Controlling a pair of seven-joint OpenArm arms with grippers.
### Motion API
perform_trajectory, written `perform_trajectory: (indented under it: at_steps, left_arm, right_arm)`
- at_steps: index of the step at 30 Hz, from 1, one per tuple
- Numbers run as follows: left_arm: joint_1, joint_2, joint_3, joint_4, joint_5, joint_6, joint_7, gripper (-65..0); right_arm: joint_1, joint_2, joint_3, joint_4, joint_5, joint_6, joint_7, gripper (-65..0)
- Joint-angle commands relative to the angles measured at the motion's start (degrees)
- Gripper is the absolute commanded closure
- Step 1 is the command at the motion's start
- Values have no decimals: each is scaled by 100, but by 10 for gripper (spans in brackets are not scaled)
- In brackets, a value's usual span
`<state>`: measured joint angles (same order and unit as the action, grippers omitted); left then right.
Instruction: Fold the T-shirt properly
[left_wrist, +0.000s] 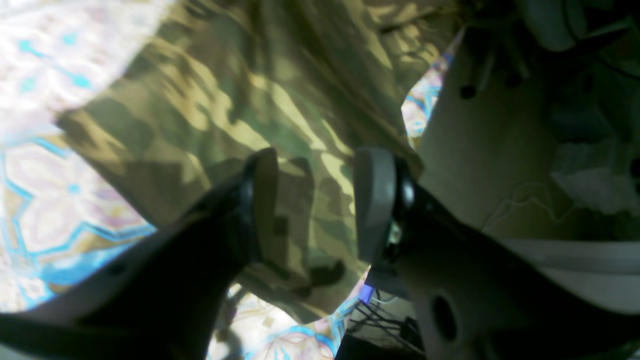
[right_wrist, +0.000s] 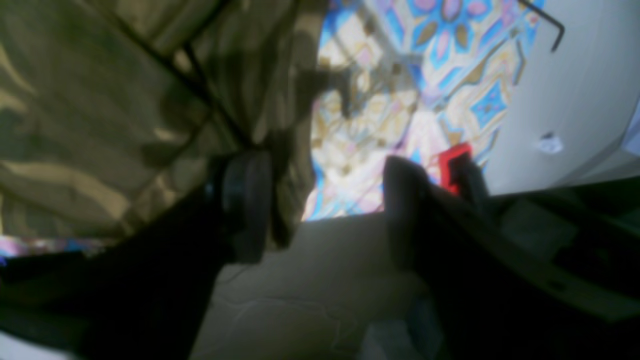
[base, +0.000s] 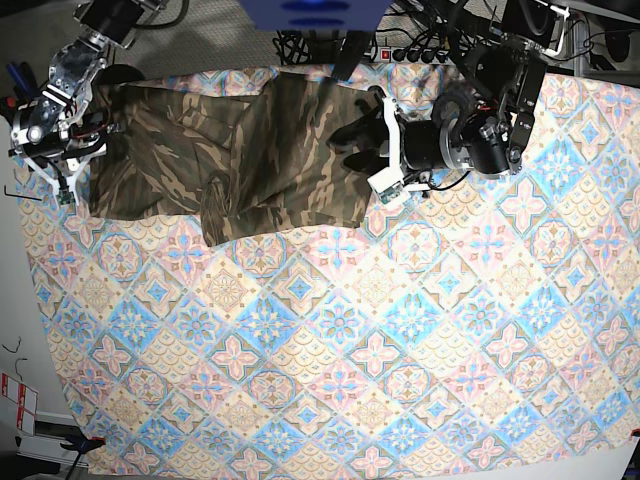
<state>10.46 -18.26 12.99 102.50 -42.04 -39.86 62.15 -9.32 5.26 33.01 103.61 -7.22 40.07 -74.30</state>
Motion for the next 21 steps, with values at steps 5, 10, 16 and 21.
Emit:
perform_trajectory:
  at_steps: [5,10,16,21]
  left_arm:
    - [-189,-24,-29,-593,-90,-14,-136,-255]
    - [-259,-33,-29,-707,-90,-14,-136,-254]
    - [-250,-33,-29,-707,-90,-14,-136,-256]
    - [-233,-183,-20,-707,-90,-14,-136,-257]
  right_arm:
    - [93,-55,-9,105,120,-7,-126,-400]
    - [383,-73,26,52,1043,-7,-372,-440]
    - [435,-82,501,-10,1316,-7,-346,-440]
    - [515,-47,1345,-766,1808,-7,-390,-442]
